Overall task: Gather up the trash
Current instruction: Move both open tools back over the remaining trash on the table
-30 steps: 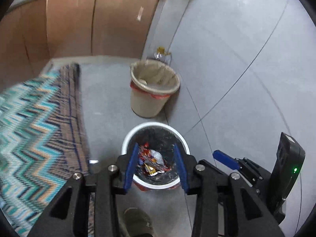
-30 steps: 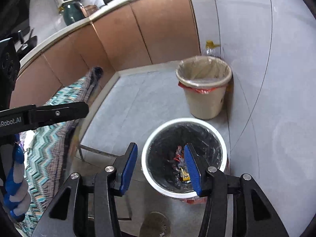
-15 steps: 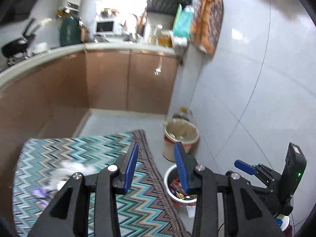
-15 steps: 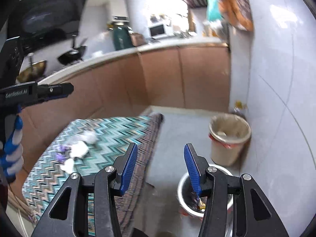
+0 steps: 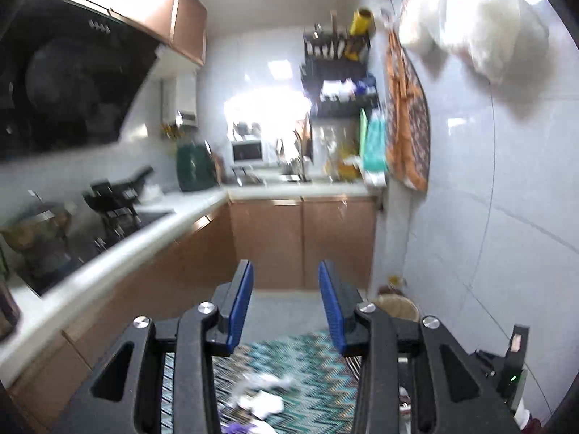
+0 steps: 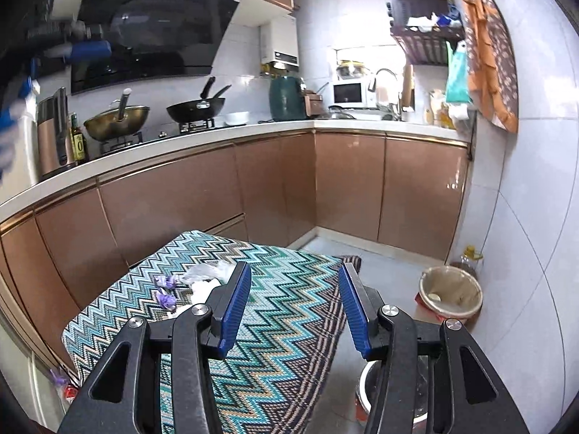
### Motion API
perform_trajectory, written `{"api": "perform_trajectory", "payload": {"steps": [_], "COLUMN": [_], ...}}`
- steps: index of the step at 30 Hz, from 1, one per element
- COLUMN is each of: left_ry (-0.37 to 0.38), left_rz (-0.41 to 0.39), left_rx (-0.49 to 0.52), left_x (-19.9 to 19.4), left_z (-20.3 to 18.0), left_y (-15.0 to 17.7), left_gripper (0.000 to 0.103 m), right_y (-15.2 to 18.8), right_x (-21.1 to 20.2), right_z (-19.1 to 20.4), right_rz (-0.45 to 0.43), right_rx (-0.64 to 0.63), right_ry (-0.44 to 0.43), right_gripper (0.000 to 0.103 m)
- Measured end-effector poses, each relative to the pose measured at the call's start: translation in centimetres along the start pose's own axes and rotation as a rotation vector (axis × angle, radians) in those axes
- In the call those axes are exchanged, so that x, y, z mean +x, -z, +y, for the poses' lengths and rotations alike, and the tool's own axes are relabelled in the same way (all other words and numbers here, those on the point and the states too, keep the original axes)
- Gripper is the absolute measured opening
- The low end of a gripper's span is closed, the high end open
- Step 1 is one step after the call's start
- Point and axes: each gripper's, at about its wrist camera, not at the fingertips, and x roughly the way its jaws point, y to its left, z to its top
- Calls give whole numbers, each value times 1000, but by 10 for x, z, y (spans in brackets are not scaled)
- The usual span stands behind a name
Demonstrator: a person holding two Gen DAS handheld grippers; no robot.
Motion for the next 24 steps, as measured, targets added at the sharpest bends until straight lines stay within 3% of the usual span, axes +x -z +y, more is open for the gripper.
{"api": "perform_trajectory", "payload": {"steps": [6, 11, 17, 24], "left_ry": [-110, -184, -224, -135], "left_rz": [-90, -124, -64, 153], "left_rx": [15, 0, -19, -81], "left_x": [-52, -68, -51, 20], "left_z": [28, 59, 101, 136], "left_y": [-51, -58, 1, 117], "left_gripper": [36, 39, 44, 44], "right_y": [-12, -18, -21, -14], "right_x": [1, 5, 23, 70], "right_z": [11, 21, 28, 51], "right_rz": [-12, -13, 4, 73], "right_rx": [-22, -35, -36, -41], "right_ry": [-18, -39, -83, -166], "right_gripper": [50, 50, 50, 50]}}
